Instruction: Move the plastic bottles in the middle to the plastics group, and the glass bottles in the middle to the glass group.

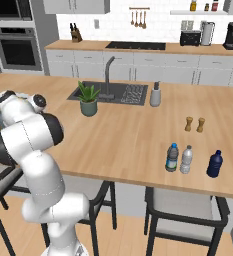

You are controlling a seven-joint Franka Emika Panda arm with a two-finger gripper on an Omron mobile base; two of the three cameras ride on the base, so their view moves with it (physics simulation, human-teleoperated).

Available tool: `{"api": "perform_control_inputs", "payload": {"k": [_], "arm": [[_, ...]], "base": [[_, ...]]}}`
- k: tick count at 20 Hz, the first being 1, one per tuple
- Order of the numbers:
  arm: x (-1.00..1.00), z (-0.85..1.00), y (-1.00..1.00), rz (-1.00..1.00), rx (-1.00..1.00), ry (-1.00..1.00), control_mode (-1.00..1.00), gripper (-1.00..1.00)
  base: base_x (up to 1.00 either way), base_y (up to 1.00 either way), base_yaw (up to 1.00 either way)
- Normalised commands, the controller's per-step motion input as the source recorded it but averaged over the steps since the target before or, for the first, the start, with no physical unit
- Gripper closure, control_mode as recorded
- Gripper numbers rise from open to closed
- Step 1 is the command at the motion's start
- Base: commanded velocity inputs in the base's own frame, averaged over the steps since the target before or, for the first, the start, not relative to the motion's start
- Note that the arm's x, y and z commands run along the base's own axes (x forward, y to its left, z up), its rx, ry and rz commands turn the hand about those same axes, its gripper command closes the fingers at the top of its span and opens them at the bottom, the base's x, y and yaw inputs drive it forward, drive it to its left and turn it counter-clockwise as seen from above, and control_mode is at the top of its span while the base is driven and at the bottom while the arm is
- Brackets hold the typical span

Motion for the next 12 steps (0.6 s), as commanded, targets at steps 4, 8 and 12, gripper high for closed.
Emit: {"api": "perform_control_inputs", "payload": {"k": [4, 8, 12], "arm": [[0.04, 0.00, 0.36, 0.16, -0.01, -0.07, -1.00, 1.00], [0.07, 0.00, 0.45, 0.14, -0.03, 0.02, -1.00, 1.00], [0.26, 0.00, 0.46, 0.12, -0.01, 0.02, -1.00, 1.00]], "base": [[0.00, 0.00, 0.00], [0.00, 0.00, 0.00], [0.00, 0.00, 0.00]]}}
